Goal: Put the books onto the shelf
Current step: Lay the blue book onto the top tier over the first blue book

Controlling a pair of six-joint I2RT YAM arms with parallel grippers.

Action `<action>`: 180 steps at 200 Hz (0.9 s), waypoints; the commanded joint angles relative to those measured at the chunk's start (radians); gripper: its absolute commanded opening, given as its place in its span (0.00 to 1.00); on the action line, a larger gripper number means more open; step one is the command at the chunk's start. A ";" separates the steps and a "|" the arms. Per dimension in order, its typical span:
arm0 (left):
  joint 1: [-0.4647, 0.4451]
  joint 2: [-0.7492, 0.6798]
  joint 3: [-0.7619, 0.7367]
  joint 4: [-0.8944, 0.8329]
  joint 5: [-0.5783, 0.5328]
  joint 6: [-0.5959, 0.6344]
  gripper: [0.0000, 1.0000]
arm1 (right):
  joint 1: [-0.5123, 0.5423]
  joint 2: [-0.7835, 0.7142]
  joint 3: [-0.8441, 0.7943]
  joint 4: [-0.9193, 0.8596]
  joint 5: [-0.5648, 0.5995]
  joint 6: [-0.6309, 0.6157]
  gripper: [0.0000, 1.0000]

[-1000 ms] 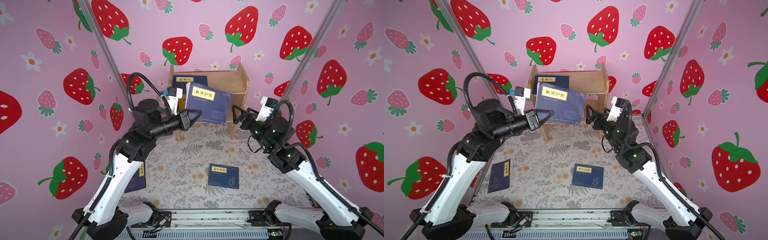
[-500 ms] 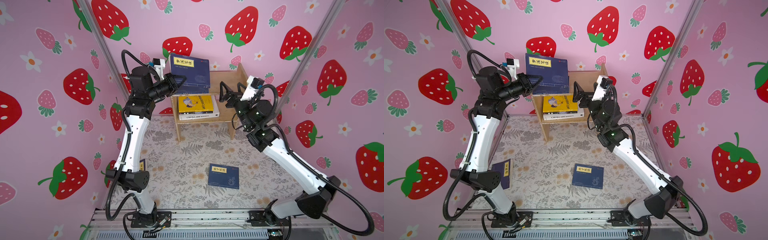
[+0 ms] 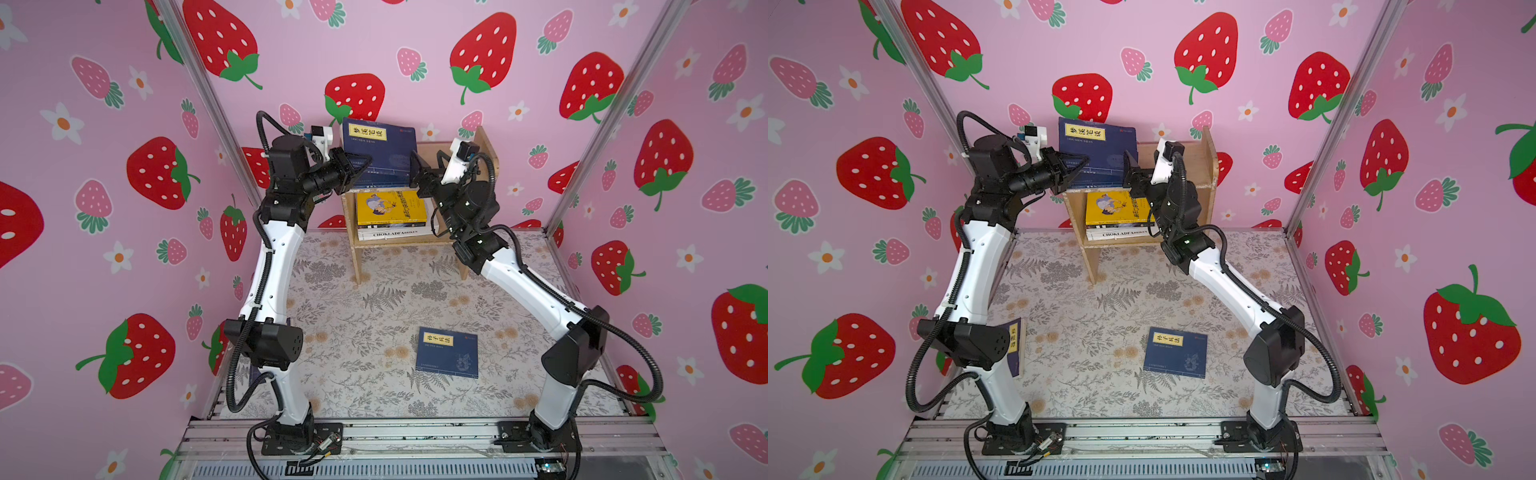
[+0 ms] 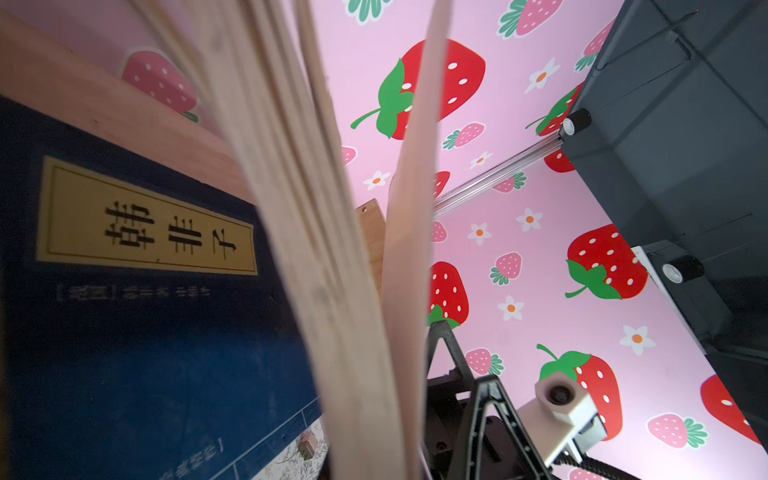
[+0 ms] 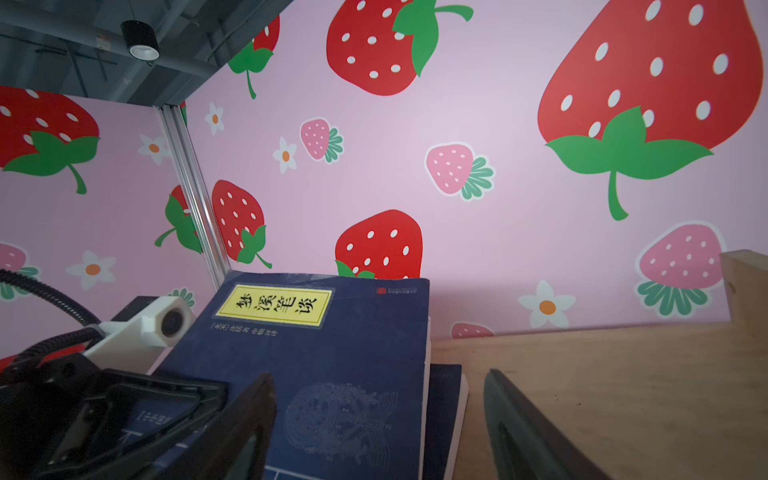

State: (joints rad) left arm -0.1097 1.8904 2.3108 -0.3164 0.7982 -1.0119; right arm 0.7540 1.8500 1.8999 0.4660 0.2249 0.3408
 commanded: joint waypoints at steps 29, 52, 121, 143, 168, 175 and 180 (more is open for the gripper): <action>0.009 -0.005 0.055 0.016 0.056 -0.024 0.00 | -0.013 0.026 0.039 -0.004 0.068 0.055 0.77; 0.009 -0.004 0.056 -0.017 0.052 -0.008 0.00 | -0.016 0.032 0.043 -0.009 0.070 0.070 0.76; 0.008 0.009 0.057 -0.101 0.028 0.026 0.07 | -0.016 0.073 0.073 -0.055 0.065 0.099 0.70; 0.009 0.000 0.048 -0.122 0.009 0.045 0.19 | -0.016 0.092 0.082 -0.079 0.074 0.114 0.69; 0.009 -0.008 0.041 -0.137 -0.017 0.060 0.25 | -0.016 0.096 0.048 -0.083 0.116 0.152 0.65; 0.008 -0.010 0.041 -0.144 -0.023 0.069 0.27 | -0.016 0.097 0.038 -0.077 0.115 0.160 0.65; 0.009 -0.011 0.041 -0.149 -0.029 0.074 0.28 | -0.016 0.096 0.032 -0.071 0.113 0.162 0.64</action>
State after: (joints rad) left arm -0.1047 1.8935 2.3161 -0.4553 0.7929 -0.9718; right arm 0.7395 1.9339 1.9583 0.4000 0.3088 0.4568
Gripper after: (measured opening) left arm 0.255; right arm 0.649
